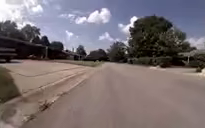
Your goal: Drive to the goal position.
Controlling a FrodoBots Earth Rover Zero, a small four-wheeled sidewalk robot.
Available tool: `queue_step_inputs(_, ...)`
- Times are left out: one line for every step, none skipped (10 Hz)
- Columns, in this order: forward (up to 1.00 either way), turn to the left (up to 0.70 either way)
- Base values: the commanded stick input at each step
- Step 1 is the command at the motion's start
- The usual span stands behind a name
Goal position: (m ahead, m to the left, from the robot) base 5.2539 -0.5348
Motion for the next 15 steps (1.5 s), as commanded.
queue_step_inputs(1.00, 0.02)
queue_step_inputs(1.00, 0.00)
queue_step_inputs(1.00, 0.00)
queue_step_inputs(1.00, -0.07)
queue_step_inputs(1.00, -0.27)
queue_step_inputs(1.00, -0.13)
queue_step_inputs(1.00, 0.00)
queue_step_inputs(1.00, 0.00)
queue_step_inputs(1.00, 0.00)
queue_step_inputs(1.00, 0.00)
queue_step_inputs(1.00, 0.00)
queue_step_inputs(1.00, 0.00)
queue_step_inputs(1.00, 0.00)
queue_step_inputs(1.00, 0.00)
queue_step_inputs(1.00, 0.00)
